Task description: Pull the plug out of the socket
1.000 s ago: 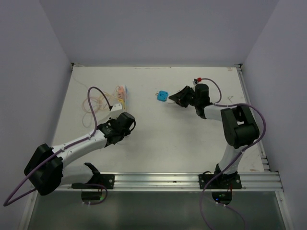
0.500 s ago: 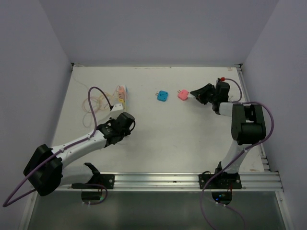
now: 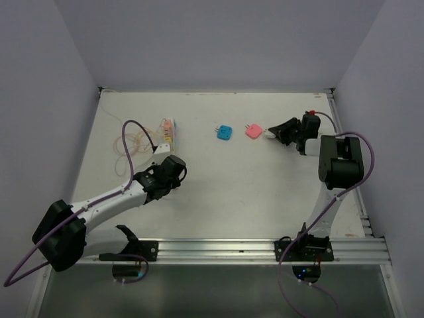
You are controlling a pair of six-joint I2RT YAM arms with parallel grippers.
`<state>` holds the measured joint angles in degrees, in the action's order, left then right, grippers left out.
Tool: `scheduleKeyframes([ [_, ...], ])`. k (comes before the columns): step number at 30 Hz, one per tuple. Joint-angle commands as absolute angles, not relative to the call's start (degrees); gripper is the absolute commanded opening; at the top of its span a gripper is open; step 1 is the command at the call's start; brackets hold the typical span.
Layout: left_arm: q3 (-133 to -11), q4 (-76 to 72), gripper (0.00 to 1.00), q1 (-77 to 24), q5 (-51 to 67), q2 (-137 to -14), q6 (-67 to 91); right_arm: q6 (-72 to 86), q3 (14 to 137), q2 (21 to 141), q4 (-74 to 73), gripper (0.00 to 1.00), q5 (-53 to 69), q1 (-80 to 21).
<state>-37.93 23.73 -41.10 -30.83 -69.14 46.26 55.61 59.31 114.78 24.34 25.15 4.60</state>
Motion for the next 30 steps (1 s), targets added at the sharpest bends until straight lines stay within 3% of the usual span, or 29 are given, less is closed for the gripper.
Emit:
scheduleKeyframes([
  [1, -37.4, 21.8, 0.0, -41.0, -29.3, -68.5, 45.5, 55.7, 60.6, 115.8, 25.4, 0.15, 26.1, 5.3],
  [3, -37.4, 21.9, 0.0, -41.0, -29.3, -68.4, 45.5, 55.4, 60.6, 116.3, 24.7, 0.18, 26.1, 5.3],
  [9, -37.5, 22.1, 0.0, -41.1, -29.1, -68.1, 45.4, 53.7, 59.6, 115.1, 21.9, 0.42, 25.1, 5.4],
  [14, -37.7, 22.0, 0.0, -41.0, -28.5, -68.1, 45.5, 50.4, 58.3, 111.3, 14.9, 0.71, 22.1, 5.4],
  [15, -37.7, 22.0, 0.0, -41.0, -28.5, -68.0, 45.5, 49.6, 58.4, 110.4, 12.8, 0.81, 21.4, 5.4],
  [19, -37.8, 21.8, 0.0, -41.0, -27.8, -67.9, 45.6, 44.8, 58.4, 105.8, 0.2, 0.99, 15.0, 5.4],
  [30, -38.6, 21.6, 0.0, -41.0, -26.9, -67.9, 45.6, 42.1, 50.6, 87.3, -13.1, 0.99, 3.7, 5.4],
])
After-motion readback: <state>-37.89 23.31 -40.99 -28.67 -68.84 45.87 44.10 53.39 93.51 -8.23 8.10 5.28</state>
